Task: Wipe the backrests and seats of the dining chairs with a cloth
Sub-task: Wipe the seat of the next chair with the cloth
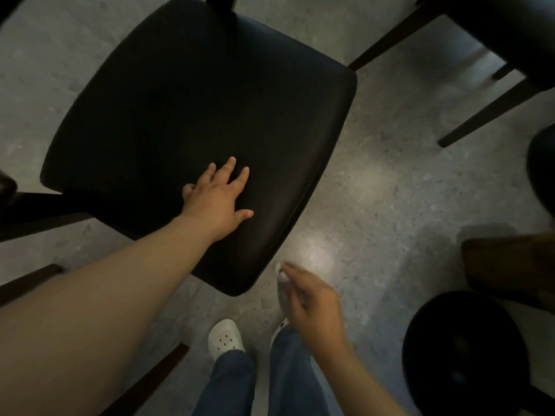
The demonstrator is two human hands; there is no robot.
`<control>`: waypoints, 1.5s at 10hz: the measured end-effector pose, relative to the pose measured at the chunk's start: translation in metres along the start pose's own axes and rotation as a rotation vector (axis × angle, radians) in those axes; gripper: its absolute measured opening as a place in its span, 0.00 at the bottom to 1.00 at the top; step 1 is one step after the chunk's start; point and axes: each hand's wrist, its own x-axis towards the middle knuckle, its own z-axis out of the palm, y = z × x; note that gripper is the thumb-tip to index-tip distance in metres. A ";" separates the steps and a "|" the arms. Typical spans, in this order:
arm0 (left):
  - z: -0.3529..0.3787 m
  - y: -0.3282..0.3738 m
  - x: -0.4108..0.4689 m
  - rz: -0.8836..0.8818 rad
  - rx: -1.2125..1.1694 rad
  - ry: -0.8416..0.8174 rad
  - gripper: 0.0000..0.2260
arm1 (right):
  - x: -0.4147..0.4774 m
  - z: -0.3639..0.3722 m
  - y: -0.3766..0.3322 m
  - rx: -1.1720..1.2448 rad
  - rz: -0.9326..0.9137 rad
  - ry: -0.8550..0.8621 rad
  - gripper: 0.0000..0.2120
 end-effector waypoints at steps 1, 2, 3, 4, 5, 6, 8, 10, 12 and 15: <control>-0.001 0.004 -0.001 -0.012 0.020 0.000 0.39 | 0.026 -0.017 -0.001 0.011 0.096 0.191 0.12; -0.004 0.005 -0.002 -0.009 0.014 -0.012 0.39 | 0.077 -0.038 -0.005 -0.048 0.132 0.275 0.12; -0.005 0.006 -0.002 -0.019 0.026 -0.018 0.39 | 0.124 -0.054 -0.012 -0.077 0.129 0.309 0.14; -0.003 0.006 0.001 -0.025 0.024 -0.019 0.39 | 0.157 -0.058 -0.019 -0.072 0.115 0.352 0.13; 0.001 0.003 0.004 -0.019 0.024 -0.022 0.39 | 0.146 -0.034 -0.022 -0.016 0.119 0.279 0.10; 0.005 0.003 0.004 -0.035 0.043 -0.001 0.39 | 0.090 -0.004 -0.019 0.040 0.109 0.184 0.10; 0.003 0.005 0.002 -0.031 0.038 0.002 0.39 | 0.042 -0.009 -0.007 0.072 0.166 0.094 0.06; 0.002 0.005 0.001 -0.024 0.035 -0.004 0.39 | 0.185 -0.070 -0.018 0.016 0.203 0.344 0.17; -0.001 0.004 0.002 -0.027 0.007 -0.019 0.39 | 0.147 -0.038 -0.026 -0.016 0.004 0.133 0.17; 0.011 -0.011 -0.012 -0.005 -0.244 0.145 0.42 | 0.201 -0.056 -0.062 -0.063 -0.183 0.187 0.20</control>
